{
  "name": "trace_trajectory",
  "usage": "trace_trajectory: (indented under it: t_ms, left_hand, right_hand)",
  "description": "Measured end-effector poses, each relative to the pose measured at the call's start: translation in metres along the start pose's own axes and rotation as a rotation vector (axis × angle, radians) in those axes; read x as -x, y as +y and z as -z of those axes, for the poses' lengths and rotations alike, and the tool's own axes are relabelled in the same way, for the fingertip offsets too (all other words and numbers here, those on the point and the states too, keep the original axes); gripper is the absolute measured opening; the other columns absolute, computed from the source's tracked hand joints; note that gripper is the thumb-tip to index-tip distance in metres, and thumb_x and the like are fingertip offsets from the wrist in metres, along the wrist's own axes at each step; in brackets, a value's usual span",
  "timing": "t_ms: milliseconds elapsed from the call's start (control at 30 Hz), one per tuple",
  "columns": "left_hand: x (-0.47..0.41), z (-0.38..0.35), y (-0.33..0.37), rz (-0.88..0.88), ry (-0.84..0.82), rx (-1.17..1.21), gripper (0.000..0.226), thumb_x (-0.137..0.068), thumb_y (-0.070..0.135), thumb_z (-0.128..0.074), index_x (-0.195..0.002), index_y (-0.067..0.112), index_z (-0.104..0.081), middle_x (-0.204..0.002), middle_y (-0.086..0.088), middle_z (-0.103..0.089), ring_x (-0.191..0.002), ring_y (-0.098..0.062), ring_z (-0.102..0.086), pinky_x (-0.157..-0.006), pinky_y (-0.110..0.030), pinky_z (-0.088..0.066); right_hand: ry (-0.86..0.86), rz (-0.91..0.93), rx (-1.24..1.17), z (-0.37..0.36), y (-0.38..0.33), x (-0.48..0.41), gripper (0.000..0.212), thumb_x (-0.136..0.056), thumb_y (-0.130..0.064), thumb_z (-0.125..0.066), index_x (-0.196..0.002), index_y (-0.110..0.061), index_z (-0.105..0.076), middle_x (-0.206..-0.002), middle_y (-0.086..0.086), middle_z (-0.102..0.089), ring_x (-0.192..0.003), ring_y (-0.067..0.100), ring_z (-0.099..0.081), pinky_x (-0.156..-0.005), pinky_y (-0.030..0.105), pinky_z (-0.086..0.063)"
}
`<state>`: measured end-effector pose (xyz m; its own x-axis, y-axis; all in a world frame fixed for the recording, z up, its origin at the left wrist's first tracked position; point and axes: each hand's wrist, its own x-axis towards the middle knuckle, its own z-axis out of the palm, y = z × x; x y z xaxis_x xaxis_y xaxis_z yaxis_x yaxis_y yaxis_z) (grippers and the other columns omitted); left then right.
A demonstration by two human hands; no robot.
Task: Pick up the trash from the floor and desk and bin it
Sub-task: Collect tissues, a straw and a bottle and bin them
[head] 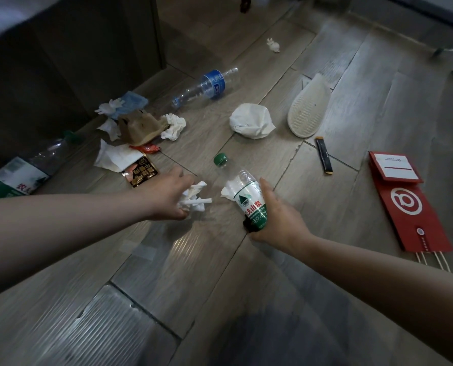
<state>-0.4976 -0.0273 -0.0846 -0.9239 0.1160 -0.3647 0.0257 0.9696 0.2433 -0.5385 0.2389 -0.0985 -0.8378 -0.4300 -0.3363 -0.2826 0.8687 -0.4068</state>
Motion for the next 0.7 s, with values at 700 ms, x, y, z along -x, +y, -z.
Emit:
trace_trajectory:
  t_ms: [700]
  left_hand:
    - [0.011, 0.005, 0.001, 0.011, 0.019, 0.03, 0.064, -0.073, 0.038, -0.072, -0.128, 0.021, -0.043, -0.118, -0.003, -0.041, -0.101, -0.02, -0.05, -0.072, -0.023, -0.033]
  right_hand:
    - [-0.065, -0.091, -0.345, 0.004, 0.006, 0.009, 0.117, -0.058, -0.018, -0.087, -0.146, -0.043, -0.013, -0.119, -0.006, -0.056, -0.1, 0.014, -0.061, -0.078, 0.038, -0.059]
